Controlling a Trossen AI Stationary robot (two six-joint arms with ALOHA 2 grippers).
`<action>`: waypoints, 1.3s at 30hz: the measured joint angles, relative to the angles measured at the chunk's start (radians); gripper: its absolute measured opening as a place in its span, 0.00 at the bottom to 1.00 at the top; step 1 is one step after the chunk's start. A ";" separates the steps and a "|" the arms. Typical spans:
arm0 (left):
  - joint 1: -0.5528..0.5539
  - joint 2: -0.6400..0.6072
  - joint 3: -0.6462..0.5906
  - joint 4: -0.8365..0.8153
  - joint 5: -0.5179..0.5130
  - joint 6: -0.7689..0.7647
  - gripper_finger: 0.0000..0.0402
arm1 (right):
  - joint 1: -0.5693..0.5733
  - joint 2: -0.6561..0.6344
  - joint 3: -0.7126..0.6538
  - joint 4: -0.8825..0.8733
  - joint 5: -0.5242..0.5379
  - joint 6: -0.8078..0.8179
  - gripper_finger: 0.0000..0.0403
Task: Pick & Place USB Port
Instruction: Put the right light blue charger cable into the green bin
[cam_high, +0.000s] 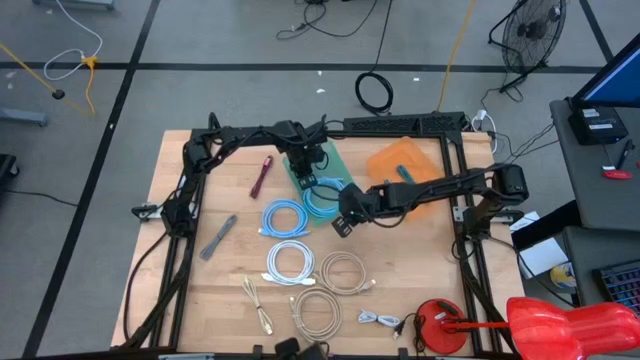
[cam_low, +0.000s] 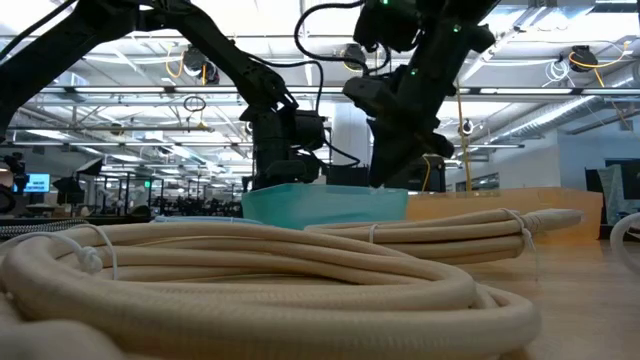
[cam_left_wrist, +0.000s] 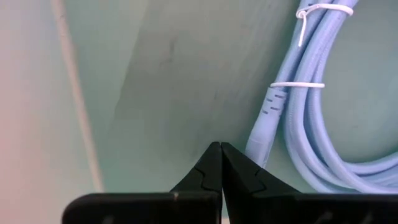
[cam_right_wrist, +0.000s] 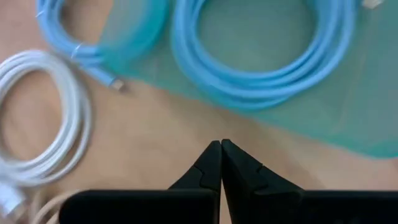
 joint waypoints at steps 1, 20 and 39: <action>-0.001 0.000 0.000 0.000 0.001 0.002 0.00 | -0.007 0.000 0.000 -0.002 -0.001 -0.009 0.00; -0.039 -0.004 0.000 -0.027 0.096 -0.028 0.00 | -0.028 0.153 -0.001 0.121 -0.024 0.013 0.00; -0.081 -0.029 0.035 -0.139 0.241 0.026 0.00 | -0.051 0.144 0.000 0.180 0.046 0.010 0.00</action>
